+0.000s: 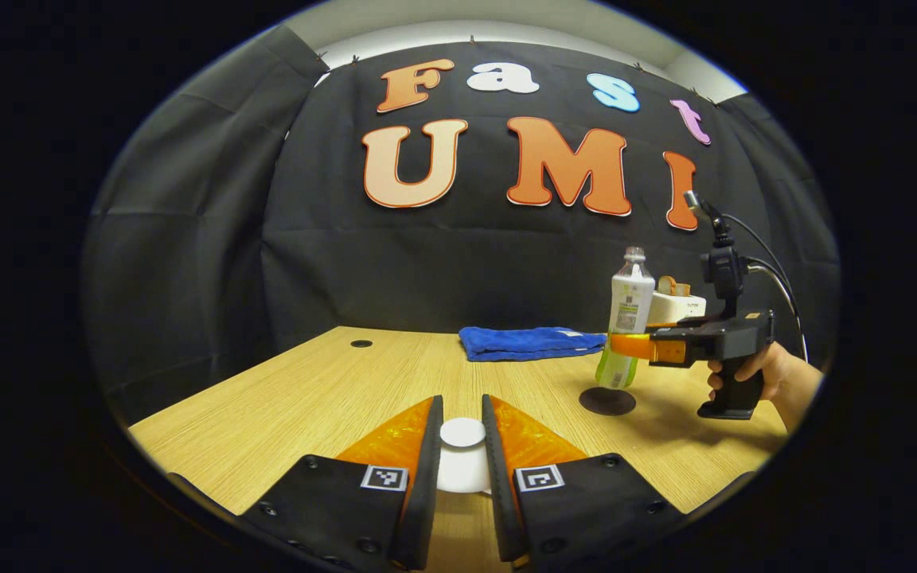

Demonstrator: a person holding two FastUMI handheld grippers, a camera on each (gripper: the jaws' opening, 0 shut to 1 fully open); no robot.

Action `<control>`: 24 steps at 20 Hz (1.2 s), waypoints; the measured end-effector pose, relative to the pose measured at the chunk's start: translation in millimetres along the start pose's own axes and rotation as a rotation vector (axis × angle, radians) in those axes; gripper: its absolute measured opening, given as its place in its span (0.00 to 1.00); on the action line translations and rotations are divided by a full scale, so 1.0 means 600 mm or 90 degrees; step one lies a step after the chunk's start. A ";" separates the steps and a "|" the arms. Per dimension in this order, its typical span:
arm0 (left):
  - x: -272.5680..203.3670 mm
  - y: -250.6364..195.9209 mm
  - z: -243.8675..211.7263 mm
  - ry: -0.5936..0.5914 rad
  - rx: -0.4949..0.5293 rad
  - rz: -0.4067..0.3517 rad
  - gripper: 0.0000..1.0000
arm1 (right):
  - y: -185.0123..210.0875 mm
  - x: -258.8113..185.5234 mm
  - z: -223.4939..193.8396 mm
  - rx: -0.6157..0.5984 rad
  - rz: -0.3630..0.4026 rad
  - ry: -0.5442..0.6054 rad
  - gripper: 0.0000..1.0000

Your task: Open the teacup lid with one hand, grasp the water bottle and pour water into the teacup with the other hand; after pouring, place the water bottle on the coaster and then close the teacup lid.

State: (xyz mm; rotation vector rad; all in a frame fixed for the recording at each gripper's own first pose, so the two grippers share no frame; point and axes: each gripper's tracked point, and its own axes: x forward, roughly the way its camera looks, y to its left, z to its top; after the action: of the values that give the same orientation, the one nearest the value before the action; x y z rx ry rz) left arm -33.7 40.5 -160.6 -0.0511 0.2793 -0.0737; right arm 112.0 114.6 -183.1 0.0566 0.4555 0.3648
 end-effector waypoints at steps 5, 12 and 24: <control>0.010 -0.022 -0.004 0.009 -0.001 -0.012 0.32 | -0.001 -0.007 0.009 0.002 -0.003 0.023 0.65; 0.048 -0.060 -0.015 0.028 -0.014 -0.039 0.32 | -0.004 -0.001 -0.015 0.004 -0.012 0.032 0.70; 0.084 -0.084 -0.069 0.086 0.032 -0.036 0.35 | -0.016 -0.067 -0.002 0.029 0.008 0.013 0.87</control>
State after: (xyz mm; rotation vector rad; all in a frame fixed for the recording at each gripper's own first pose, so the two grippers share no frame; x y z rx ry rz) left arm -0.2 -15.1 -211.2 -0.0037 0.4102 -0.1400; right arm 81.0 91.4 -168.4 0.1002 0.4841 0.3680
